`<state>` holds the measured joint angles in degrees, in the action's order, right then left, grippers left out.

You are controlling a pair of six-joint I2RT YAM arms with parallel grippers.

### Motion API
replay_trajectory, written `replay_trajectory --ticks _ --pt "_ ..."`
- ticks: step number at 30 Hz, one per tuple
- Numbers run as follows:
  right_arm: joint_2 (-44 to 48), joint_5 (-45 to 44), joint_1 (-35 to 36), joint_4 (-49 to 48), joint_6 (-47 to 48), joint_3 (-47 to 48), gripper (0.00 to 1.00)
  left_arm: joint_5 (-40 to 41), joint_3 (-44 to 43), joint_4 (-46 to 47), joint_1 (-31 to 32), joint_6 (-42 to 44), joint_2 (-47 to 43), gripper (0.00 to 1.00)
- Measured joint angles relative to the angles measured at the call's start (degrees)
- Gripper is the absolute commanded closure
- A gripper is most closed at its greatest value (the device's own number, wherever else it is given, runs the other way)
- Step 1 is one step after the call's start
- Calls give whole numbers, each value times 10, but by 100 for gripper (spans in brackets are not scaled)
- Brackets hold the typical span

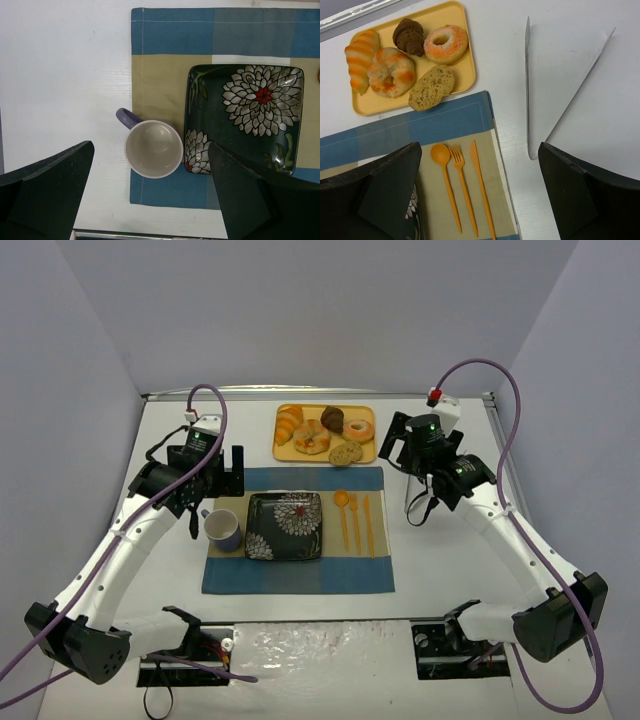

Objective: Place the bread

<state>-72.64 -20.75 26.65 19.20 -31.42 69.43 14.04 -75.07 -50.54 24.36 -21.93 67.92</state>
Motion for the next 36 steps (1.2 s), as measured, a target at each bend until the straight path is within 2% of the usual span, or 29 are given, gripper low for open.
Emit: replay_trajectory --ticks 8,13,20,24,30,36 --pt "25 -26 0 5 -3 0 0 0 0 0 0 0 0 3" --pt "8 -61 -18 17 -22 1 0 0 0 0 0 0 0 3" --pt "-144 -43 -133 28 -42 29 0 -1 -2 -2 0 1 4 3" --pt "-224 -22 -176 31 -48 57 0 -1 -7 -2 0 3 11 3" --pt "-301 -2 -191 24 -55 114 0 -3 -9 -1 0 7 11 3" --pt "-352 48 -192 -7 -51 119 0 -3 -9 -1 0 9 11 3"
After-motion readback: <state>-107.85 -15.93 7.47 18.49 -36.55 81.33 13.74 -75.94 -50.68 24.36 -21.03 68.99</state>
